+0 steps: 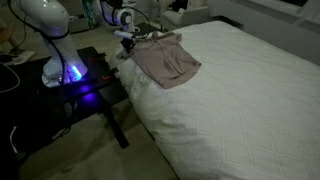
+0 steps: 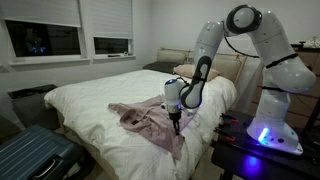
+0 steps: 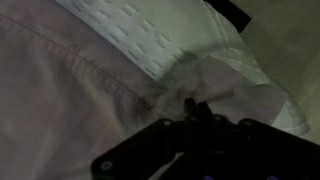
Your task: Fold the shirt
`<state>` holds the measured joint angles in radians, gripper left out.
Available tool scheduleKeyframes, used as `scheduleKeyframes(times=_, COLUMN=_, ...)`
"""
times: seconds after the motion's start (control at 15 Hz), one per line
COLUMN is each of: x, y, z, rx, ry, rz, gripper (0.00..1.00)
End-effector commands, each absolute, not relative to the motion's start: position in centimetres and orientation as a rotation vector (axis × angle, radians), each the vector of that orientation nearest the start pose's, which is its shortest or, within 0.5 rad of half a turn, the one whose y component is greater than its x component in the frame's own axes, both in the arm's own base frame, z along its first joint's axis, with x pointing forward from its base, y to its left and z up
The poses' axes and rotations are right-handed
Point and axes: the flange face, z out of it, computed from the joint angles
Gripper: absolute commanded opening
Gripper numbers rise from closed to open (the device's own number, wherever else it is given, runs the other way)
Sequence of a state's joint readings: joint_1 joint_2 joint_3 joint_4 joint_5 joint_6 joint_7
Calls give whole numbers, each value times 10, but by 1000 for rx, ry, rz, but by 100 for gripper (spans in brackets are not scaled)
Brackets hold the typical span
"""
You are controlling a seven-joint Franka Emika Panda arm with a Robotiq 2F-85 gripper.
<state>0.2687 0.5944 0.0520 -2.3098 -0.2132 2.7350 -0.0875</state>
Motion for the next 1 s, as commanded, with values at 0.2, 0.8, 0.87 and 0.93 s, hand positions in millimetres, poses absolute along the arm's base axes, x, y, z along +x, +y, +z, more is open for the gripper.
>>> scheduleKeyframes(times=0.2, x=467, y=162, z=97, rx=-3035, ry=-965, rz=310, gripper=0)
scheduleKeyframes(times=0.8, x=515, y=178, z=250, rx=-3005, ry=-953, rz=-216, gripper=0)
scheduleKeyframes(times=0.87, x=521, y=179, z=266, rx=-3003, ry=-929, rz=-274, gripper=0)
scheduleKeyframes(times=0.93, x=527, y=179, z=282, rx=-3001, ry=-901, rz=-325, gripper=0)
